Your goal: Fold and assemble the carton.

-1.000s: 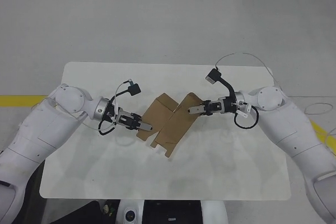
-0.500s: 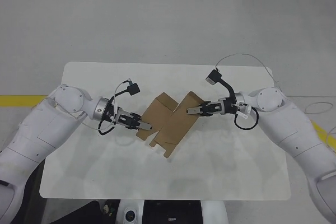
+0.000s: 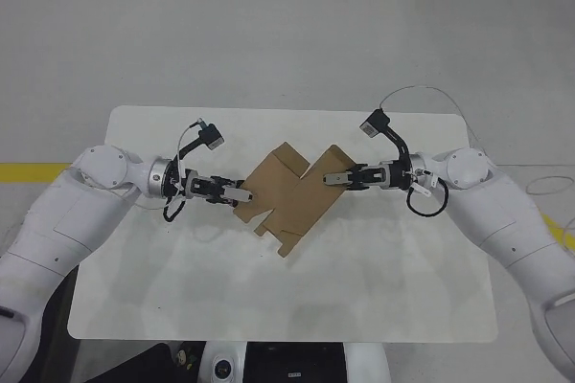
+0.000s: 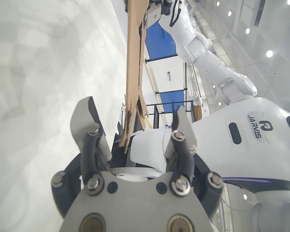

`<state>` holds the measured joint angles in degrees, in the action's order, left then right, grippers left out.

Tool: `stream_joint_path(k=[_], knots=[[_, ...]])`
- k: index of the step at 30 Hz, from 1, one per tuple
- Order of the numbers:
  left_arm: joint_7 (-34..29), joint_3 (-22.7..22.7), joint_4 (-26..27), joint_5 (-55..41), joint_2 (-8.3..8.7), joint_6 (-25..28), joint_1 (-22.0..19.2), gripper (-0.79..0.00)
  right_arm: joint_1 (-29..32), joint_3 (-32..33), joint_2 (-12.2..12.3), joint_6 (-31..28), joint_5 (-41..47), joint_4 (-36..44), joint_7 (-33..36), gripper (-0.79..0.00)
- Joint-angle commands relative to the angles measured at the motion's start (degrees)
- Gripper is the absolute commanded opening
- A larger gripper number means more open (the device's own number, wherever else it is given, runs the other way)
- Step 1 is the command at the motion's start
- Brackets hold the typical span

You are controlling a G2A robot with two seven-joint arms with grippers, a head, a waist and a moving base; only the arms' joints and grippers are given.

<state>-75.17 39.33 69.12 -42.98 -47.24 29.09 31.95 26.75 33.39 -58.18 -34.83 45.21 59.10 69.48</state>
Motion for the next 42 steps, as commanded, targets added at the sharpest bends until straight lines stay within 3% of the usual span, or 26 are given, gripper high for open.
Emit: stream_joint_path(k=[1,11,19,30,42], knots=[[1.8,0.6,-1.3,-0.4,-0.25,0.6,0.4,0.000,0.2,0.6,0.0,0.2,1.3,-0.4,0.2,-0.785],[14.5,2.0,1.5,-1.2,-1.69,-3.1,4.1,0.000,0.2,3.5,-0.3,1.2,0.4,-4.1,0.7,-0.785],[20.5,3.3,4.9,-0.8,-2.39,-6.5,7.1,0.000,1.4,5.2,-0.7,3.8,-4.0,-1.5,-5.7,-0.785],[21.2,5.9,6.2,-0.9,-3.21,-7.4,9.5,0.000,4.8,7.9,-0.8,5.2,-8.8,0.1,-12.4,-0.785],[20.2,11.2,7.0,-0.4,-2.92,-8.4,11.9,0.000,7.0,10.5,-0.7,7.2,-13.6,1.1,-13.7,-0.785]])
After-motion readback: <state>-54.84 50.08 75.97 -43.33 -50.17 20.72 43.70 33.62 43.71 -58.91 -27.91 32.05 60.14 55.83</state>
